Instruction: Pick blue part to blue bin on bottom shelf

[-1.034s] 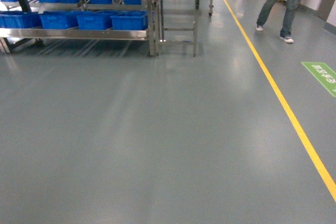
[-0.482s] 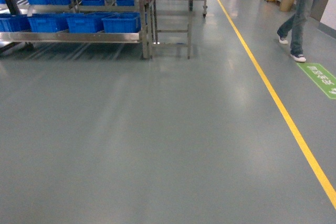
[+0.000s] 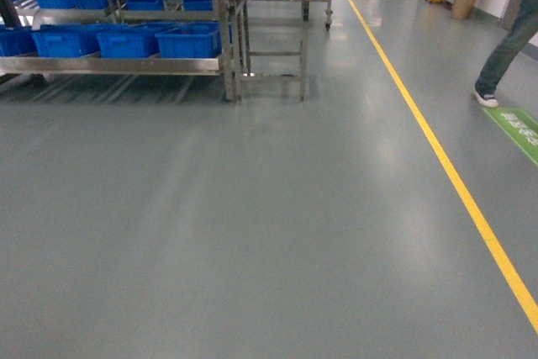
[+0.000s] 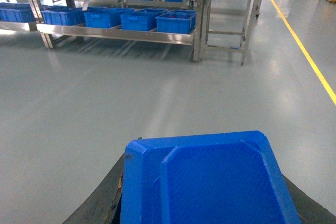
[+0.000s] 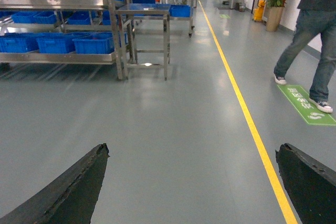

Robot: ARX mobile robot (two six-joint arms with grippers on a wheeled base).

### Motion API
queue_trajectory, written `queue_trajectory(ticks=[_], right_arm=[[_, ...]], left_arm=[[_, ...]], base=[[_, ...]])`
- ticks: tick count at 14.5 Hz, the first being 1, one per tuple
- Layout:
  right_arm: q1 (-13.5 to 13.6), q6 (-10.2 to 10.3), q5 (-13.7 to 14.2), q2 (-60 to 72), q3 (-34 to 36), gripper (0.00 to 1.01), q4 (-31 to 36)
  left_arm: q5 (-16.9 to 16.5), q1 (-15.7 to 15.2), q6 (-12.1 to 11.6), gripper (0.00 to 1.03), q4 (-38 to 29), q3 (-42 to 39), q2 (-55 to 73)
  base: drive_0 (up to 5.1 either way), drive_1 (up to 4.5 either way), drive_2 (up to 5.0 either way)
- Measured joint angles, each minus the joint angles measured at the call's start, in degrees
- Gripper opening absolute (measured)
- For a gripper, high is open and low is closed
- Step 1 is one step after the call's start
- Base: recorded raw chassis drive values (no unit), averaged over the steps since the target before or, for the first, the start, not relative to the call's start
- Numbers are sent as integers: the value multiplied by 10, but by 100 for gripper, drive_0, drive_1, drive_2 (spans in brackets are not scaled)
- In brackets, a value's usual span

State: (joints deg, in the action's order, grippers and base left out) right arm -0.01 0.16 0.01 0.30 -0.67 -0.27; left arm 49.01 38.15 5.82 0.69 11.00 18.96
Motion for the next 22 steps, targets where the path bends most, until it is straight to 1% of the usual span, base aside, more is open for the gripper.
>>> queue_trajectory(ticks=[22], right_arm=[[0, 0, 0, 0, 0, 98, -1]], left_arm=[[0, 0, 1, 44, -1, 0, 0]], base=[[0, 417, -416]])
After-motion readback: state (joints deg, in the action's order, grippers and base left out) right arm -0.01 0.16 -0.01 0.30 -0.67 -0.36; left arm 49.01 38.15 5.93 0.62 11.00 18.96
